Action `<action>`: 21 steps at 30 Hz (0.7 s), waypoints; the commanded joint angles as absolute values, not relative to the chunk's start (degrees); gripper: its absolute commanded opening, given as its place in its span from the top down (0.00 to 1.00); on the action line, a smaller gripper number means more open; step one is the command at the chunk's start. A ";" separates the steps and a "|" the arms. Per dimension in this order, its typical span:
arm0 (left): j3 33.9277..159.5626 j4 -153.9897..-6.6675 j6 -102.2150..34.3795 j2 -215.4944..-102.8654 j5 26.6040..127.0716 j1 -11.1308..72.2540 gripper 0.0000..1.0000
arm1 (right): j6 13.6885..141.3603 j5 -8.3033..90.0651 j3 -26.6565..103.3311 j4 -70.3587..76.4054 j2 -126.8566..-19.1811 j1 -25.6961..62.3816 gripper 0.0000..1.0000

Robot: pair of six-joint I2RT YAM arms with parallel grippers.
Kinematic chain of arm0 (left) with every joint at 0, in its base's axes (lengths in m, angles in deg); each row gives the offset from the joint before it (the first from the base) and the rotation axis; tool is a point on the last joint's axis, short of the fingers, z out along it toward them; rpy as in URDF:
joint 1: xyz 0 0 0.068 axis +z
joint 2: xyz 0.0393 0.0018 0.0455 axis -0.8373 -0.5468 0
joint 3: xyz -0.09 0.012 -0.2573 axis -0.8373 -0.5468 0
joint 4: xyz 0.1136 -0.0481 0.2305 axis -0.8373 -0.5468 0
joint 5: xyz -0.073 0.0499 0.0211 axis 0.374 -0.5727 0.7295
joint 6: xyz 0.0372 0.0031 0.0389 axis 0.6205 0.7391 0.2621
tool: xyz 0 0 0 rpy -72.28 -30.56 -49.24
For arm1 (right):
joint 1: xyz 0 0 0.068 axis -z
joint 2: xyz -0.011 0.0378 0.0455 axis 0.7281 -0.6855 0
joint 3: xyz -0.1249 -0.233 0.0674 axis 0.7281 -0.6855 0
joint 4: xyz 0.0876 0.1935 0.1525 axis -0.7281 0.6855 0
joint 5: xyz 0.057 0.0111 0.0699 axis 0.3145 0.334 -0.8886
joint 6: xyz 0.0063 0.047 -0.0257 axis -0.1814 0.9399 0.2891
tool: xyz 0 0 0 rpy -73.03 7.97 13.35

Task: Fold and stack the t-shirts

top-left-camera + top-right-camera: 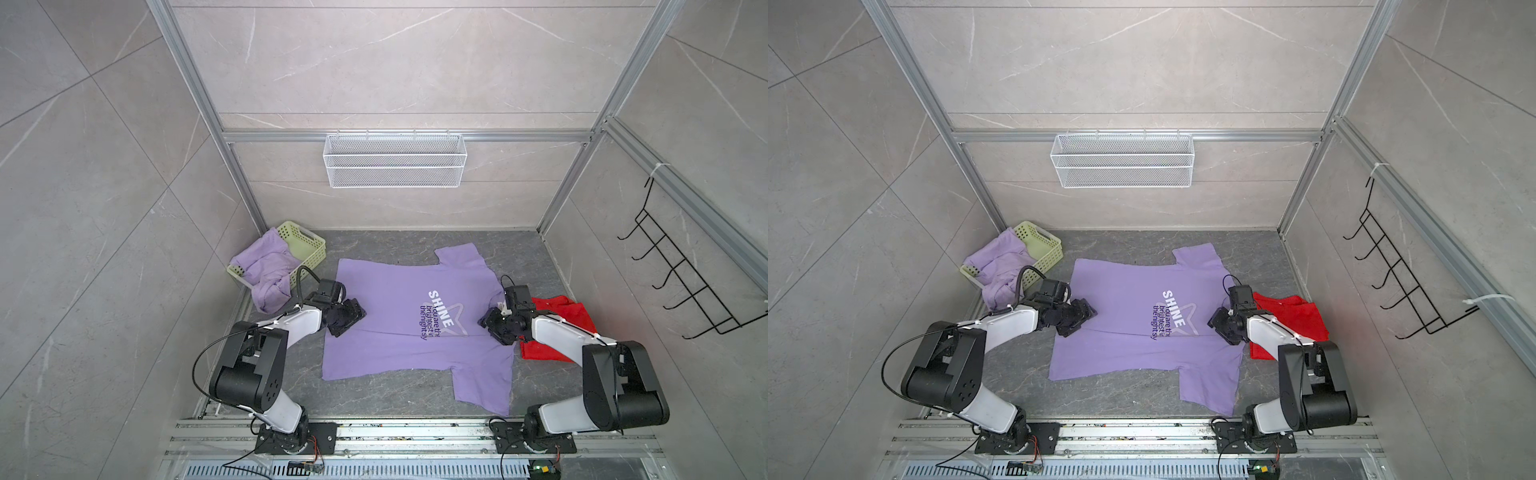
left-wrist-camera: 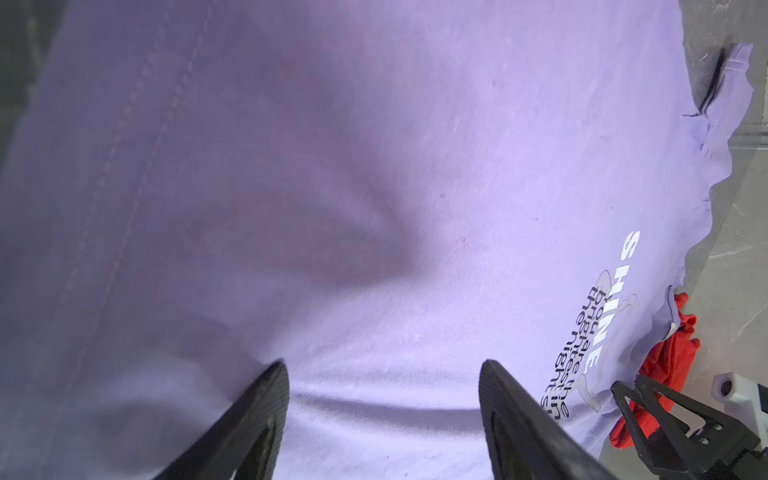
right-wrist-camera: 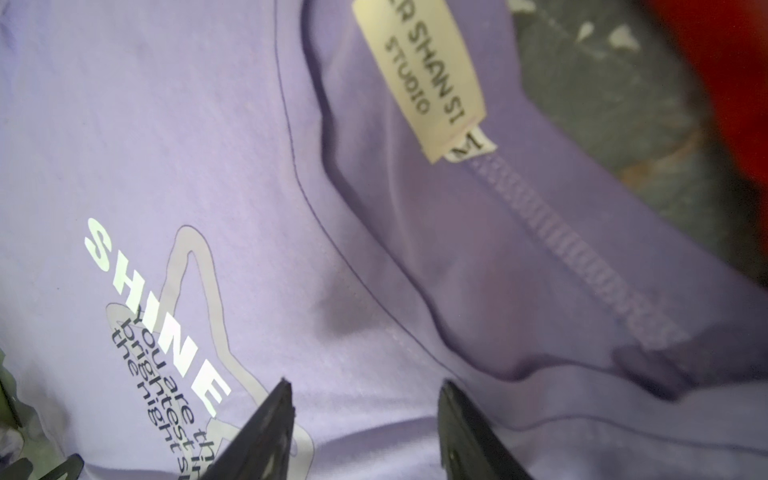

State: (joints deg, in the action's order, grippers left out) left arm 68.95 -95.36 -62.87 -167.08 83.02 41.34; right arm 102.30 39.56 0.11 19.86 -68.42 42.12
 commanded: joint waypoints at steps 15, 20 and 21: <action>64.83 -109.25 -63.22 -162.20 78.28 41.49 0.24 | 101.53 42.50 -1.77 31.94 -62.55 41.71 0.42; 75.73 -112.66 -56.94 -160.58 78.29 41.49 0.24 | 96.82 43.02 7.89 29.83 -63.32 41.71 0.41; 78.23 -113.00 -55.92 -160.83 78.33 41.52 0.24 | 96.04 43.17 10.36 28.97 -64.16 41.70 0.41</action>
State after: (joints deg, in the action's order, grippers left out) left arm 71.14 -108.62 -60.97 -162.03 79.89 41.41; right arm 99.70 41.39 3.96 30.24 -63.04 41.82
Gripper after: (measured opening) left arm 0.760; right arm 0.585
